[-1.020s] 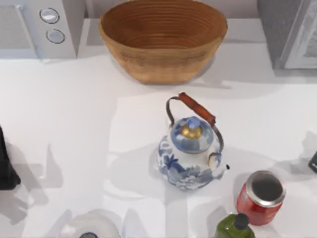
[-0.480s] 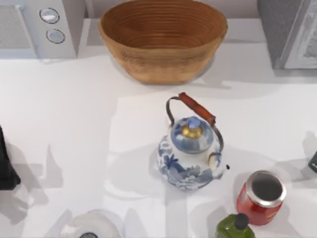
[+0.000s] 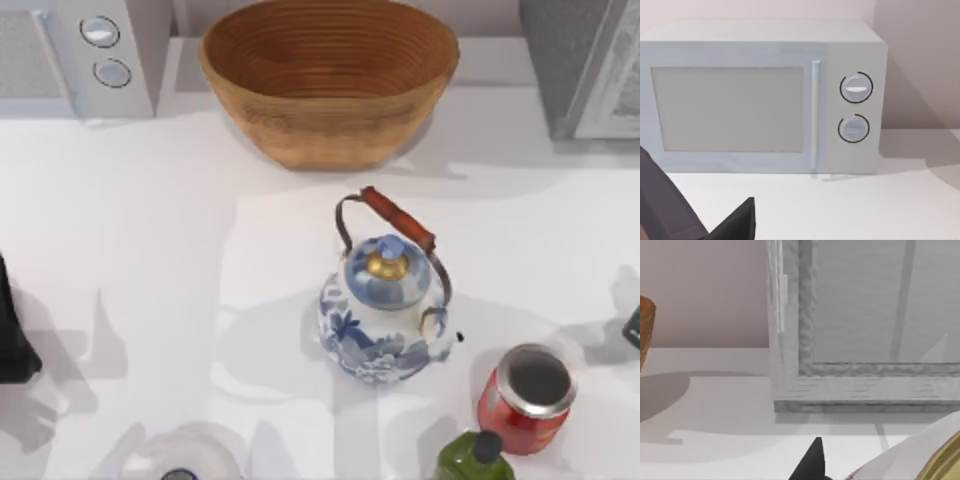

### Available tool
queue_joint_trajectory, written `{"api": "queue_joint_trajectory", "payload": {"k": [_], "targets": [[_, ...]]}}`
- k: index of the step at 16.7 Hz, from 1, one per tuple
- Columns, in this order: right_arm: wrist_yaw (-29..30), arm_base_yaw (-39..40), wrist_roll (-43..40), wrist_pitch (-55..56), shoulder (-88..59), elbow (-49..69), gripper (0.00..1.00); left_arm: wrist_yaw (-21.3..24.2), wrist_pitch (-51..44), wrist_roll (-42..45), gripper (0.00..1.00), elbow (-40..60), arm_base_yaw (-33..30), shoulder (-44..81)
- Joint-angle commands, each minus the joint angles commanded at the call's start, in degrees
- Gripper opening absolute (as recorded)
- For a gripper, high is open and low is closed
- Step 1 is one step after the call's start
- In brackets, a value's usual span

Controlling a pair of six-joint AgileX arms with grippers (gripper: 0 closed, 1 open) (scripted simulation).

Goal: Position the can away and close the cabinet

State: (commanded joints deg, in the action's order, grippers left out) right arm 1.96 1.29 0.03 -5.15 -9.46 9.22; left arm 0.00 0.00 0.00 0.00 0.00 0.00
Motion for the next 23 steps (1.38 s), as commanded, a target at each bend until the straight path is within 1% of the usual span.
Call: {"api": "queue_joint_trajectory", "payload": {"k": [2, 4, 10, 14, 16, 18, 23], "targets": [[1.11, 1.03, 0.09, -2.58, -7.57, 7.89, 0.0, 0.0, 0.0, 0.0, 1.0, 0.0, 0.0, 0.0], [2.22, 2.09, 0.22, -4.85, -16.1, 18.19, 0.0, 0.0, 0.0, 0.0, 1.0, 0.0, 0.0, 0.0], [5.57, 4.93, 0.58, -10.45, -40.47, 57.56, 0.0, 0.0, 0.0, 0.0, 1.0, 0.0, 0.0, 0.0], [7.62, 6.99, 0.75, -14.78, -54.42, 77.97, 0.0, 0.0, 0.0, 0.0, 1.0, 0.0, 0.0, 0.0], [8.43, 7.97, 0.85, -16.8, -60.1, 84.54, 0.0, 0.0, 0.0, 0.0, 1.0, 0.0, 0.0, 0.0], [9.01, 8.75, 0.94, -18.32, -64.36, 88.71, 0.0, 0.0, 0.0, 0.0, 1.0, 0.0, 0.0, 0.0], [9.35, 9.21, 1.0, -19.19, -66.66, 90.7, 0.0, 0.0, 0.0, 0.0, 1.0, 0.0, 0.0, 0.0]]}}
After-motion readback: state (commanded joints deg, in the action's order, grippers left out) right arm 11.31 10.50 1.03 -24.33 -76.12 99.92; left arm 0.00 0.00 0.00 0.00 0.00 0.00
